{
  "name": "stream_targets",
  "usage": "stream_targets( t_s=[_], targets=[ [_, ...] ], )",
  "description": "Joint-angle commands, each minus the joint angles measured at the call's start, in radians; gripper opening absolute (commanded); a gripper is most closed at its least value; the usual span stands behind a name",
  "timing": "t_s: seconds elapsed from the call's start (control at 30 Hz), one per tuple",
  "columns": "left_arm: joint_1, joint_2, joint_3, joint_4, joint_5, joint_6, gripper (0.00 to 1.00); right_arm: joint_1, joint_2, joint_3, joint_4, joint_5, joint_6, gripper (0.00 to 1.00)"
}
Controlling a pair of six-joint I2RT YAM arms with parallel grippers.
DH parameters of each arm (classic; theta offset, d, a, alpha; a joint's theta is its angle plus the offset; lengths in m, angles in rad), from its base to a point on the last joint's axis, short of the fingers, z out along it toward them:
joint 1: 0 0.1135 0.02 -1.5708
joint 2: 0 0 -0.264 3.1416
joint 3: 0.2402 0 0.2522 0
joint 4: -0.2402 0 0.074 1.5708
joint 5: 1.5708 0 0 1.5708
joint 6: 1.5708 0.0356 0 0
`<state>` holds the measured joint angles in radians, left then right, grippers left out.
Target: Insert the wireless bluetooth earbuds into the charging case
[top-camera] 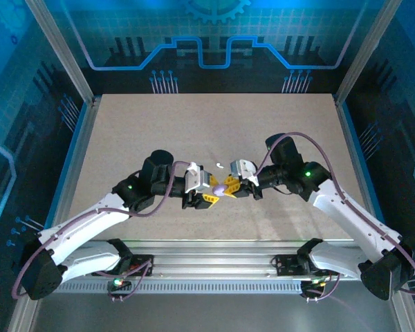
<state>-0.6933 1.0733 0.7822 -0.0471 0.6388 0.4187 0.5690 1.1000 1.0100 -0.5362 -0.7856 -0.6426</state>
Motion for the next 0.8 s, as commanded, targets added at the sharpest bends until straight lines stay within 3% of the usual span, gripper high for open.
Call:
stream_targets(
  t_s=[0.0, 0.3, 0.43, 0.63, 0.77],
  targets=[
    [-0.008, -0.013, -0.004, 0.019, -0.007, 0.008, 0.47, 0.013, 0.01, 0.029, 0.027, -0.026, 0.03, 0.11],
    [-0.009, -0.016, -0.01, 0.036, -0.008, -0.003, 0.49, 0.018, 0.023, 0.03, 0.044, -0.028, 0.057, 0.11],
    [-0.009, -0.015, -0.006, 0.03, -0.005, -0.003, 0.41, 0.02, 0.027, 0.031, 0.044, -0.028, 0.062, 0.11],
    [-0.009, -0.019, -0.006, 0.035, -0.007, -0.009, 0.42, 0.021, 0.033, 0.033, 0.042, -0.028, 0.061, 0.11],
    [-0.009, -0.019, -0.006, 0.033, -0.01, -0.008, 0.33, 0.023, 0.035, 0.034, 0.042, -0.03, 0.064, 0.11]
  ],
)
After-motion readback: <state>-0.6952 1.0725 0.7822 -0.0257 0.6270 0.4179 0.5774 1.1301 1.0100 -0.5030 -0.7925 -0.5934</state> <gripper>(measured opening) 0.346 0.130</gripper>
